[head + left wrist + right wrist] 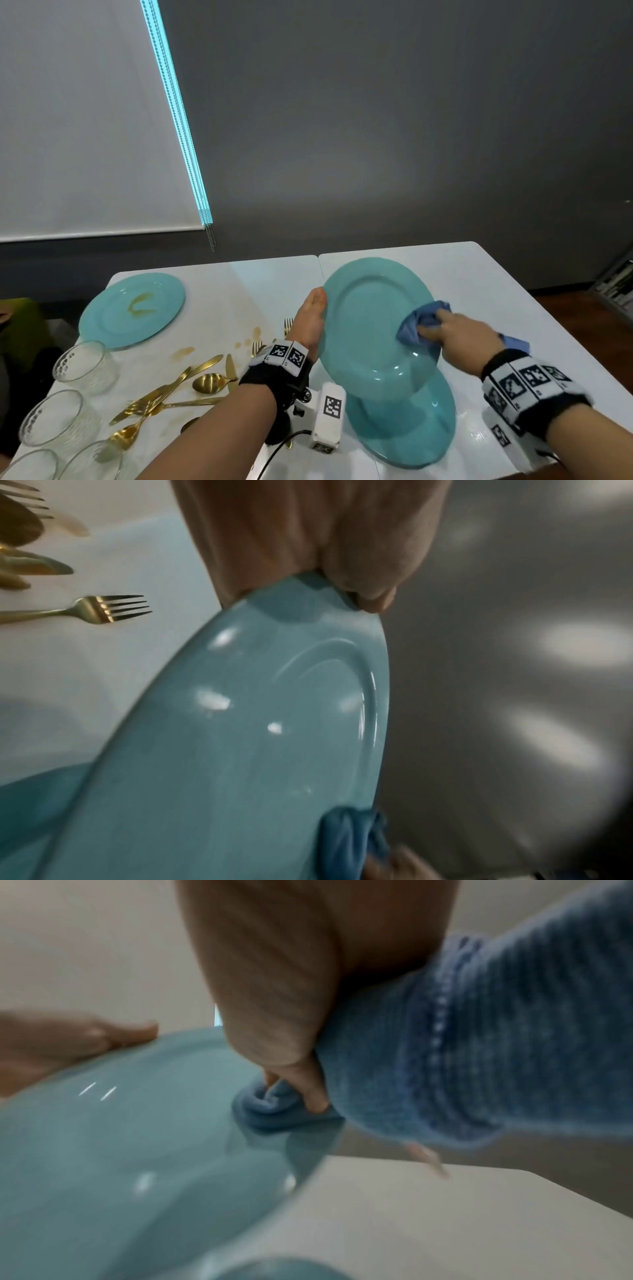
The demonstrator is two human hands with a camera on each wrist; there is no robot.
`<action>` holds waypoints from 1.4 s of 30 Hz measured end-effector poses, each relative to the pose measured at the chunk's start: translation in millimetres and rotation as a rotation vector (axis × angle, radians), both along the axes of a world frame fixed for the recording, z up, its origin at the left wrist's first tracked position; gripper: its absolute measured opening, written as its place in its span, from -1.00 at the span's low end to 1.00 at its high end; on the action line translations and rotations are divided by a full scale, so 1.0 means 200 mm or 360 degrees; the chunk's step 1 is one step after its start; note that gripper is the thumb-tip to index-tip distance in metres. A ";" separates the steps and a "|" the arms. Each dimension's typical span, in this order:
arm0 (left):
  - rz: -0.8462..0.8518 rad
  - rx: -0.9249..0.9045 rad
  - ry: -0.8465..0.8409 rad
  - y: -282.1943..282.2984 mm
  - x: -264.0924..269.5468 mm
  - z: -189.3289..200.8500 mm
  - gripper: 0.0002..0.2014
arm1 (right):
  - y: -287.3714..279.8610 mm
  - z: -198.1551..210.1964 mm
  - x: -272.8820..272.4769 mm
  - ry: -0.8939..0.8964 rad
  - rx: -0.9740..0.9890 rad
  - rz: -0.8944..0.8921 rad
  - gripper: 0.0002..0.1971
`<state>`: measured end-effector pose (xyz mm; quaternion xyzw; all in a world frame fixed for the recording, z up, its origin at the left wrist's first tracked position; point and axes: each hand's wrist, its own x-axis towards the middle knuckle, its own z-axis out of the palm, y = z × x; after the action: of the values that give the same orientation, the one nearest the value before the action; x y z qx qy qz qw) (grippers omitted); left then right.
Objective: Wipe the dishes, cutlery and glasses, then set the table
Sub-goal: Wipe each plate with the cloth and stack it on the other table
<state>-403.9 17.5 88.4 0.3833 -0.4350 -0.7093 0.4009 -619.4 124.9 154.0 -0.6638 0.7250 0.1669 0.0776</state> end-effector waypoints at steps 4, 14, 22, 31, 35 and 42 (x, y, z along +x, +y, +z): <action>-0.0129 -0.0157 -0.0092 0.07 -0.12 0.01 -0.71 | -0.10 0.03 0.13 -0.0199 -0.0304 -0.0340 -0.50; 0.0010 -0.0033 -0.0180 0.05 -0.04 -0.10 -0.66 | 0.14 -0.28 0.35 -0.0523 -0.0041 0.0308 -0.59; -0.0033 0.0072 -0.0127 0.07 -0.01 -0.06 -0.69 | 0.01 -0.11 -0.04 -0.0318 -0.0286 -0.0330 -0.45; -0.0032 0.0293 -0.0163 0.21 -0.12 -0.24 -0.56 | -0.09 -0.29 0.29 -0.0800 -0.0252 -0.0135 -0.47; 0.0014 0.0497 -0.0198 0.26 -0.12 -0.36 -0.53 | -0.02 -0.29 0.14 -0.0762 -0.0255 -0.0232 -0.51; 0.0001 0.0640 -0.0423 0.35 -0.17 -0.53 -0.70 | 0.09 -0.24 -0.11 -0.0634 -0.0204 -0.0395 -0.53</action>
<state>-438.0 87.0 -17.8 0.5454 -0.3340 -0.7249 0.2559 -640.6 142.1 105.2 -0.5931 0.7804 -0.0244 0.1967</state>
